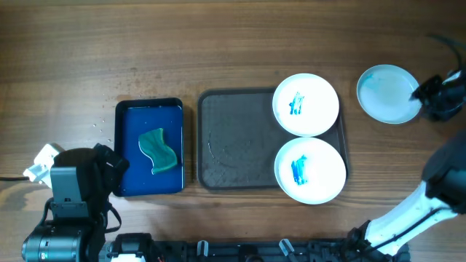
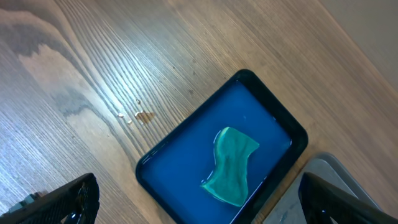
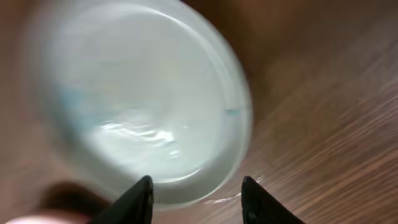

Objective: Clean dirty plates on tray and stack at the side
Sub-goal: 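Carry the plate with the right gripper to the table's far right, then move the right gripper to the upper dirty plate and grip its rim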

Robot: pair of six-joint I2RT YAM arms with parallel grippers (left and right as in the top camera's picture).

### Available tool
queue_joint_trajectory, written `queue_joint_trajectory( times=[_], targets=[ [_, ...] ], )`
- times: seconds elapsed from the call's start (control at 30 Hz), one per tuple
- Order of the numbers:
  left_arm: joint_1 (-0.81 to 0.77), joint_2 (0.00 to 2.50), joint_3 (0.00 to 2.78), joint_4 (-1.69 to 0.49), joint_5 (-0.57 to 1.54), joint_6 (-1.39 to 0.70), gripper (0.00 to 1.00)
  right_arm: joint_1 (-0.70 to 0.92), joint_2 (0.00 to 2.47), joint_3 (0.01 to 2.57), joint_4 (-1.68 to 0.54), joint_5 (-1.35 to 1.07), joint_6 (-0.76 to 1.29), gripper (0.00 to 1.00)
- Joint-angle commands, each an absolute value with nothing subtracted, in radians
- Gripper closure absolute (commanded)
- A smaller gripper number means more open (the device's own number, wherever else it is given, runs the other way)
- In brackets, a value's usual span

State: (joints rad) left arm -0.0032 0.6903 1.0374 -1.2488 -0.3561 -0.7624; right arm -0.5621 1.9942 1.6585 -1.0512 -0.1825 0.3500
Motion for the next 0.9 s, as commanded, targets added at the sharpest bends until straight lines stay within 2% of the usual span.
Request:
queue_joint_trajectory(
  times=[0.0,0.07,0.1,0.13,0.27,0.43,0.57,0.87],
  targets=[
    [0.005,0.695,1.033,-1.244,-0.329,-0.772,0.0,-0.493,1.783,1.71,-1.07,-0.253,0.271,0.52],
    [0.005,0.695,1.033,-1.244,-0.324,-0.772,0.0,-0.437,1.73,1.708,-1.092,-0.252,0.231,0.48],
    [0.005,0.695,1.033,-1.244,-0.318,-0.772,0.0,-0.385,1.713,1.708,-1.119,-0.252,0.227,0.37],
    [0.005,0.695,1.033,-1.245,-0.318,-0.772,0.0,-0.354,1.712,1.707,-1.148,-0.252,0.226,0.36],
    [0.005,0.695,1.033,-1.246,-0.318,-0.771,0.0,-0.228,1.724,1.607,-1.185,-0.252,0.198,0.36],
    [0.005,0.695,1.033,-1.253,-0.295,-0.771,0.0,-0.138,1.744,1.355,-1.019,-0.265,0.217,0.36],
    [0.005,0.695,1.033,-1.267,-0.295,-0.771,0.0,-0.132,1.768,1.212,-0.885,-0.28,0.237,0.36],
    [0.005,0.695,1.032,-1.287,-0.295,-0.771,0.0,-0.13,1.881,1.201,-0.77,-0.368,0.258,0.36]
  ],
)
